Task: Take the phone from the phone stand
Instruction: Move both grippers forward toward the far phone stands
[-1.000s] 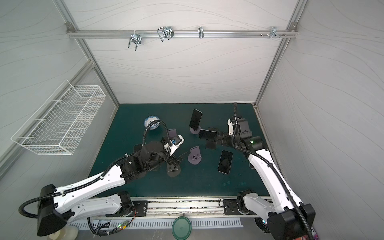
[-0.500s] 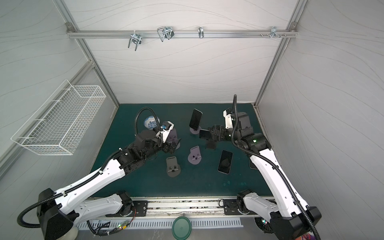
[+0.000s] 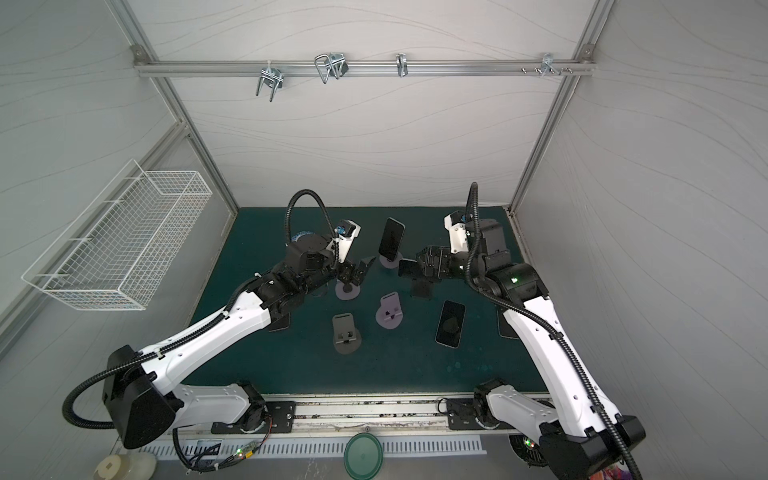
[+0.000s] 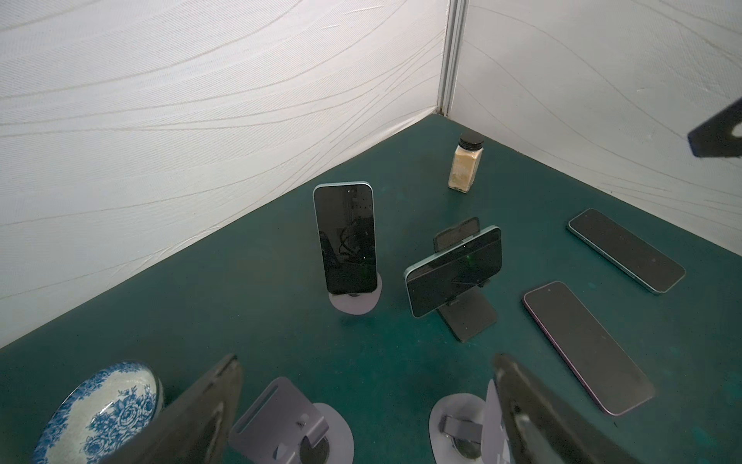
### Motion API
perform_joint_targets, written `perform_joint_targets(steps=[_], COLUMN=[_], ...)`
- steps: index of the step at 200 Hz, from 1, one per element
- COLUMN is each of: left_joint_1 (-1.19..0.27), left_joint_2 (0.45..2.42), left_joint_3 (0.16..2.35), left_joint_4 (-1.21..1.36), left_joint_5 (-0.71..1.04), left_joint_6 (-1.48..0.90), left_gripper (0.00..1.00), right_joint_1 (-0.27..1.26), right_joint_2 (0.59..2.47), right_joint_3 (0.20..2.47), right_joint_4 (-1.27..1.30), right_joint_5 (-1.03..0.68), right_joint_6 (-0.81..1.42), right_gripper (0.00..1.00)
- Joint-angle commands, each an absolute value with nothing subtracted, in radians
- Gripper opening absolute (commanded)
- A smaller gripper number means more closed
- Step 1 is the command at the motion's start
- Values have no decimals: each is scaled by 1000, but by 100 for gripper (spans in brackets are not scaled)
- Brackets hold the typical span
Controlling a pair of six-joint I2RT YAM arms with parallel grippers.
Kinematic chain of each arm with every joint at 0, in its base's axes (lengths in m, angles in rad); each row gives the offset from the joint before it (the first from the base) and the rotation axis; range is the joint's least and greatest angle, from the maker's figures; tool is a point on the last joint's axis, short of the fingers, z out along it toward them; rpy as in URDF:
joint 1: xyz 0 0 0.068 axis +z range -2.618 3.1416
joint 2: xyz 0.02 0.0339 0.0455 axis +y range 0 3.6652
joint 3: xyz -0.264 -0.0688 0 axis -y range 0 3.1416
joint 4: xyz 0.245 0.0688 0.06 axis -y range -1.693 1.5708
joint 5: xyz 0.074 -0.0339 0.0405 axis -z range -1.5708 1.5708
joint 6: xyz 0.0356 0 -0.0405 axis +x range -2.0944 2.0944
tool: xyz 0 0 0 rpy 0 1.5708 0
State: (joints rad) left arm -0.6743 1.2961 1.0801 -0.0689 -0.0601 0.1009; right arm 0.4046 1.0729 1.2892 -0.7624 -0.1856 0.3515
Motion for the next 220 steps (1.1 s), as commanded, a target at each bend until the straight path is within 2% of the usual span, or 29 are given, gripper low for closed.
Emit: perform_joint_targets(steps=[1, 112, 220], left_joint_1=[-638, -582, -531], left_joint_2=[1340, 1573, 1830], left_joint_3=[1159, 1321, 1492], left_joint_4=[8, 28, 100], left_joint_5=[-13, 41, 236], left_joint_6=[96, 114, 68], left_gripper=[99, 99, 99], right_joint_1=[410, 393, 297], right_joint_2=[1062, 1167, 1348], right_joint_3=[1291, 1351, 1380], right_joint_4=[-779, -661, -539], right_joint_5=[-204, -158, -285], right_joint_6=[359, 300, 335], right_gripper=[89, 89, 89])
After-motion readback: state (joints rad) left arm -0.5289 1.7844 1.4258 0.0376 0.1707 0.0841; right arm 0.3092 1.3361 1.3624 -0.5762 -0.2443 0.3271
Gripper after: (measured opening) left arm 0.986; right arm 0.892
